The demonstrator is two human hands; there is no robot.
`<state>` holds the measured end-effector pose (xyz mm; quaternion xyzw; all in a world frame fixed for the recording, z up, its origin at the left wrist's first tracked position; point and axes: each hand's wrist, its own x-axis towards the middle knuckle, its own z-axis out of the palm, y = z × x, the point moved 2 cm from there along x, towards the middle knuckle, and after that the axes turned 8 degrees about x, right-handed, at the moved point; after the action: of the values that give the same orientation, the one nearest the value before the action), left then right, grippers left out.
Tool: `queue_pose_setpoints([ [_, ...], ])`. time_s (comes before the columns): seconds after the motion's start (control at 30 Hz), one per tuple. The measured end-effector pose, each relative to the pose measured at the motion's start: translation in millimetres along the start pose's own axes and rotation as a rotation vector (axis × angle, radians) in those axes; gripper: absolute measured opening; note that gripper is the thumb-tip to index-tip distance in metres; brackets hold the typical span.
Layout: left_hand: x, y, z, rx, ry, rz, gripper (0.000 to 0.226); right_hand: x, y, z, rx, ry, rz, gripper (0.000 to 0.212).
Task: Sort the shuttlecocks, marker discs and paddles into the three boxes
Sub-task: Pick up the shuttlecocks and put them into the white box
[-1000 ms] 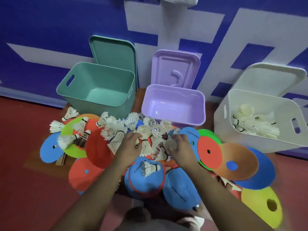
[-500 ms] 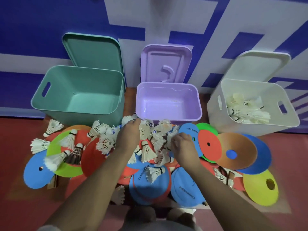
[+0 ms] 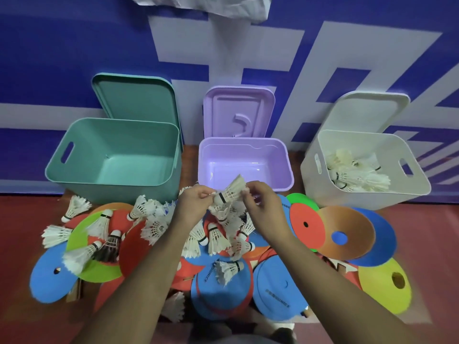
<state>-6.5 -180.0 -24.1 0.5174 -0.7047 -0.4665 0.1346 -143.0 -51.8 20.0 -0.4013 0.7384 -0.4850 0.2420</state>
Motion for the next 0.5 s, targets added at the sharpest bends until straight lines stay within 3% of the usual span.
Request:
queue_pose_setpoints([
  [0.17,-5.2,2.4,0.0,-0.182,-0.017,-0.064,0.011,-4.3,-1.9,0.6,-0.166,-0.121,-0.079,0.015],
  [0.27,-10.5,12.2,5.9,-0.271,-0.043,-0.152,0.022,-7.8,-4.9,11.1,-0.099,-0.180,0.011,0.015],
  [0.4,-21.7,24.1,6.3,-0.462,-0.298,-0.170,0.044,-3.8,-2.9,18.7,0.096,-0.068,0.174,0.014],
  [0.5,-28.1,14.6,-6.1,-0.402,-0.535,0.039,0.055,1.2,-0.6,14.6,0.193,0.025,0.261,0.009],
])
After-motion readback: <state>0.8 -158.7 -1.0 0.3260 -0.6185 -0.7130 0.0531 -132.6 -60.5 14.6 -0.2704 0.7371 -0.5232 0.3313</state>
